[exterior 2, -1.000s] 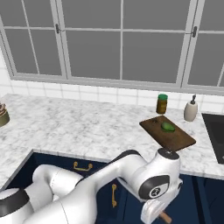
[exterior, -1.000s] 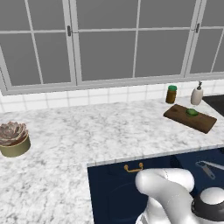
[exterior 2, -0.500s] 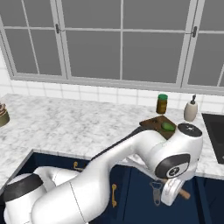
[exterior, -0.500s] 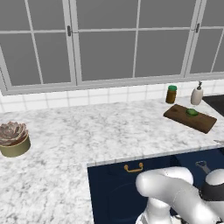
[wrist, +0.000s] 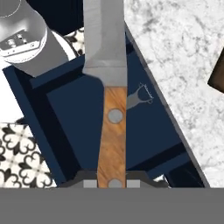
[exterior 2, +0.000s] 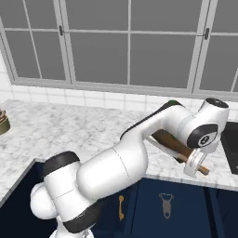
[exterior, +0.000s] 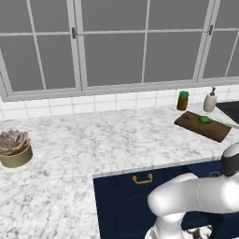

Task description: Place the appropriate cutting tool for cutting the avocado skin on the cutting board.

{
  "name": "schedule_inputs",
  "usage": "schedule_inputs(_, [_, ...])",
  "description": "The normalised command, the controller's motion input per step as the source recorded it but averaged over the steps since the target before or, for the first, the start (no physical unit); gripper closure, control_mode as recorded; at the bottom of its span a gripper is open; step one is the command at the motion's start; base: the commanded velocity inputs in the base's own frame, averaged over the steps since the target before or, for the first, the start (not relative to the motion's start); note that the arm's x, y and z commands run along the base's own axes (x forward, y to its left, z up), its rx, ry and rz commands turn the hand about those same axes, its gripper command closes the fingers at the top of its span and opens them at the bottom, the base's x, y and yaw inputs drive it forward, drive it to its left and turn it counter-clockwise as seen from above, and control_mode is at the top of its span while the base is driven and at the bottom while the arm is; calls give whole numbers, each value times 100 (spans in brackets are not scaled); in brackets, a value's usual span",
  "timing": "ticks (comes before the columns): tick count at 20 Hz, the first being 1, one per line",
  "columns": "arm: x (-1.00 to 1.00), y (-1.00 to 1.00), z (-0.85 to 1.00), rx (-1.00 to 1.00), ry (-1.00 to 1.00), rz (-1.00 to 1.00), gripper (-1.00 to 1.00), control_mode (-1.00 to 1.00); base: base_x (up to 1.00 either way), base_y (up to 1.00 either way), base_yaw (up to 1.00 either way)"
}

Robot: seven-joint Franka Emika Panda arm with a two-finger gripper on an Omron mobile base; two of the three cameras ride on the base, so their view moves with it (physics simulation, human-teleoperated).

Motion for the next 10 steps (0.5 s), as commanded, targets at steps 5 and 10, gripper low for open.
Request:
schedule_inputs(5, [100, 0, -21, 0, 0, 5, 100, -100, 0, 0, 0])
schedule_inputs(10, [100, 0, -55, 0, 1, 2, 100, -100, 0, 0, 0])
